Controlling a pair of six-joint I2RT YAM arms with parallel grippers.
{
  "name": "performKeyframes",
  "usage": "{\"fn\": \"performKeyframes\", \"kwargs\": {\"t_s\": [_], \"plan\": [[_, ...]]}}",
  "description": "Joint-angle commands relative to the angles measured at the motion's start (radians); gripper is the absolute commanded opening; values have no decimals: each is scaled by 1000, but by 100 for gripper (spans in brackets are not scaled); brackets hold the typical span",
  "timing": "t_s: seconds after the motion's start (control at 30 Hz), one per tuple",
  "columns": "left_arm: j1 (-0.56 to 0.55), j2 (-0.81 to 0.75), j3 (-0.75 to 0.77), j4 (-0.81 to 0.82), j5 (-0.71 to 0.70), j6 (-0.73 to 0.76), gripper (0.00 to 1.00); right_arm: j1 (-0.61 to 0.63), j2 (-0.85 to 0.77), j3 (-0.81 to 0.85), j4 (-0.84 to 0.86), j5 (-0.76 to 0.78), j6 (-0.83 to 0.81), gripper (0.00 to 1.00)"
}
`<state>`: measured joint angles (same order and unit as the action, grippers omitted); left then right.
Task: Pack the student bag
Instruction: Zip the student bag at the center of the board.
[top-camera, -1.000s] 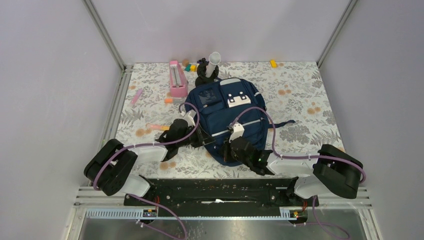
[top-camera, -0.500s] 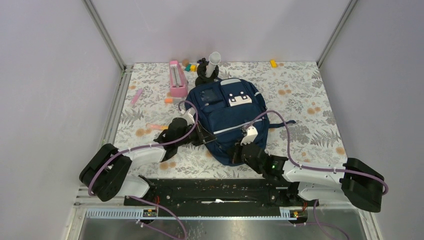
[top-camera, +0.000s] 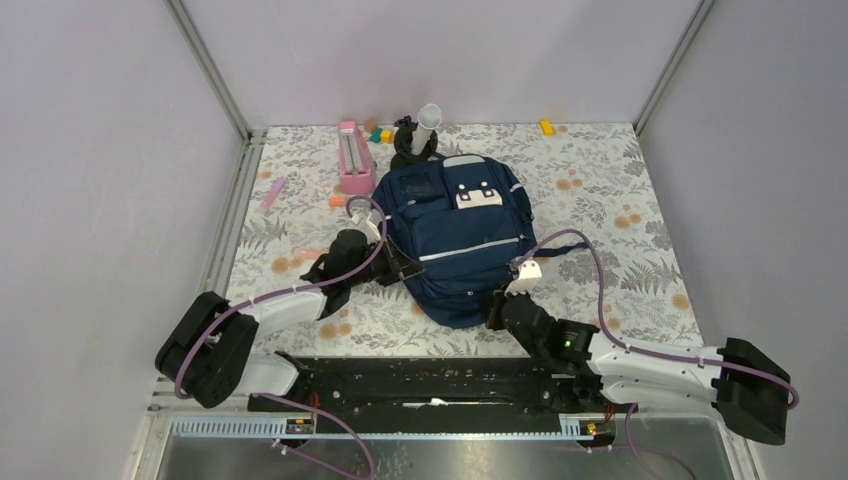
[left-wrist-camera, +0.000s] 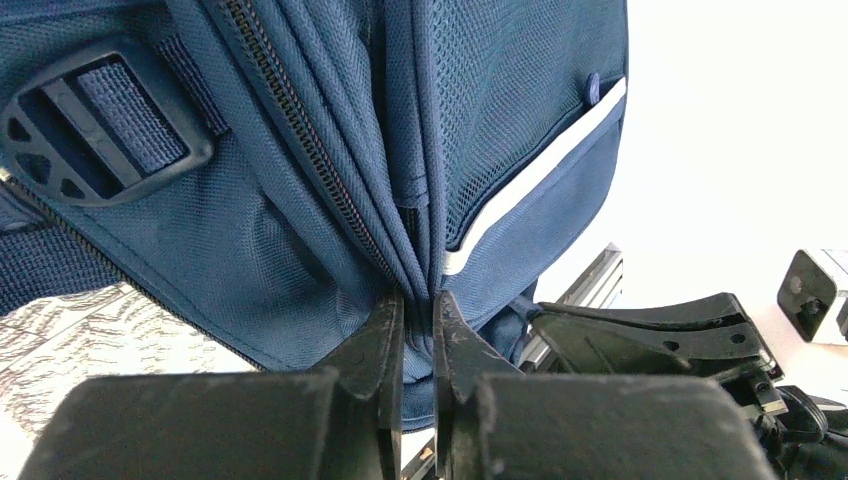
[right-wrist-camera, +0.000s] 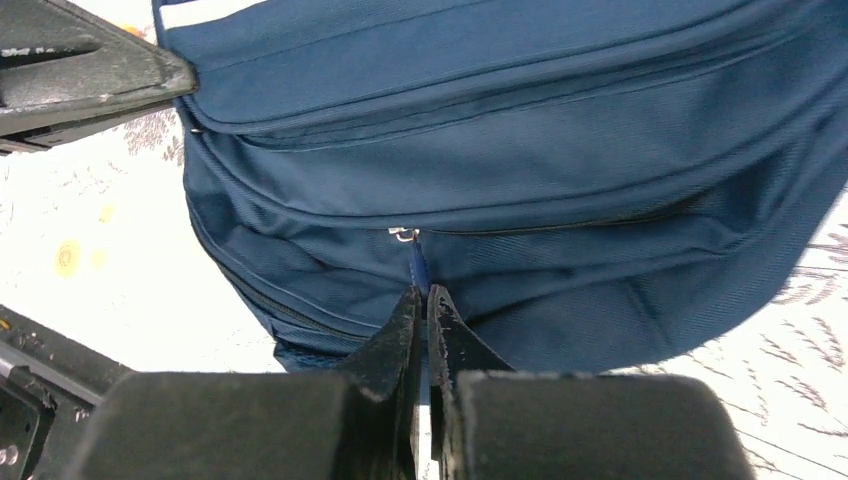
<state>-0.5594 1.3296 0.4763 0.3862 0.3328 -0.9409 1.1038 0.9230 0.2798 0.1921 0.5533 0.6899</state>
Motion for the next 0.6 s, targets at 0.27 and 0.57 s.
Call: {"fn": "performKeyframes", "kwargs": {"t_s": [0.27,0.57], "plan": [[134,-116,23,-16,-62,101,0,-12,-186,-21,-226,279,-67,0],[225,-138,51,-117,-26,183,0,-61,-177,-18,-241,299,-76,0]]}}
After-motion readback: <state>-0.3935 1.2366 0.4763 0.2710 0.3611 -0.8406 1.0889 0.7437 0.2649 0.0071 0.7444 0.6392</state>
